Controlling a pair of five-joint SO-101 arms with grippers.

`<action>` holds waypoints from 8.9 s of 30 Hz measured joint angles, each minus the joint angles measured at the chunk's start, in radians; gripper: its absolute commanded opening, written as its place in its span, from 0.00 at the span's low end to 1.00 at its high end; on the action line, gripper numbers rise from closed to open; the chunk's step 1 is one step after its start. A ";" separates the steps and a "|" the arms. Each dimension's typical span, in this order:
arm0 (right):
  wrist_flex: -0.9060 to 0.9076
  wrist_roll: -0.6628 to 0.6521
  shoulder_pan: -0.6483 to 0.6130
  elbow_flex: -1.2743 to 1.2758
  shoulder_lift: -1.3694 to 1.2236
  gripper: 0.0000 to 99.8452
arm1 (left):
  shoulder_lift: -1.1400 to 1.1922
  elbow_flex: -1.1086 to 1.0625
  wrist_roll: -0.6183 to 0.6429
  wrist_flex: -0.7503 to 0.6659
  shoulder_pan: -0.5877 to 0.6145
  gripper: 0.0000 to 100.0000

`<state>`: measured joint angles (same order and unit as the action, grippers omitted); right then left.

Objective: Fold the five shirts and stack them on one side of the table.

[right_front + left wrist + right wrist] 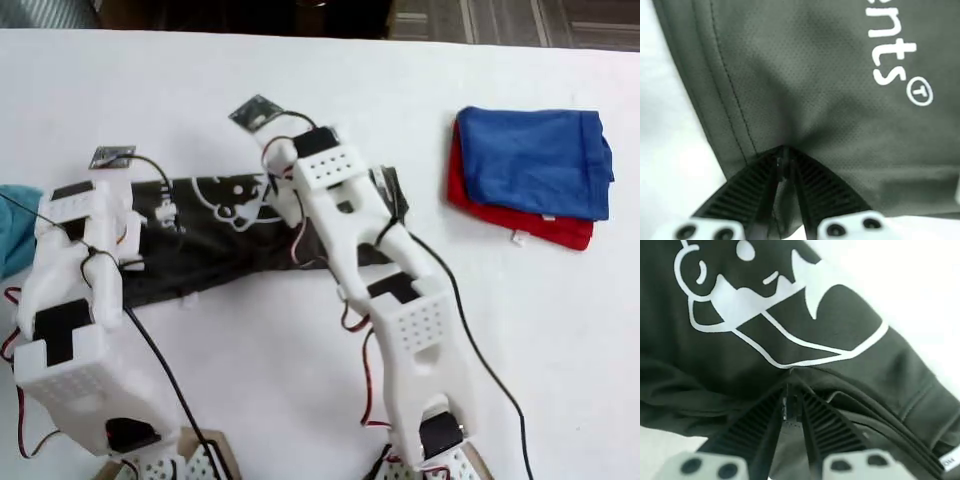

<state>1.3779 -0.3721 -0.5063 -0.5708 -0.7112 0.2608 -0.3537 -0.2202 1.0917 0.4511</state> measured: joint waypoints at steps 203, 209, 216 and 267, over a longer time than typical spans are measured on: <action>-0.783 -0.072 0.674 1.837 1.278 0.14 | 0.281 1.033 -0.028 0.474 -0.796 0.21; -0.783 -0.072 0.674 1.837 1.278 0.14 | 0.281 1.143 -0.031 0.531 -0.770 0.19; -0.783 -0.072 0.674 1.849 1.284 0.12 | 0.279 1.327 -0.031 0.667 -0.609 0.03; -0.117 0.029 -0.077 0.106 0.094 0.02 | -0.936 -0.931 -0.078 -0.371 0.414 0.03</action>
<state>1.2612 -0.3429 -0.5831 -0.4649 -0.6176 -0.6751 -1.2850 -0.2984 0.7204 0.8654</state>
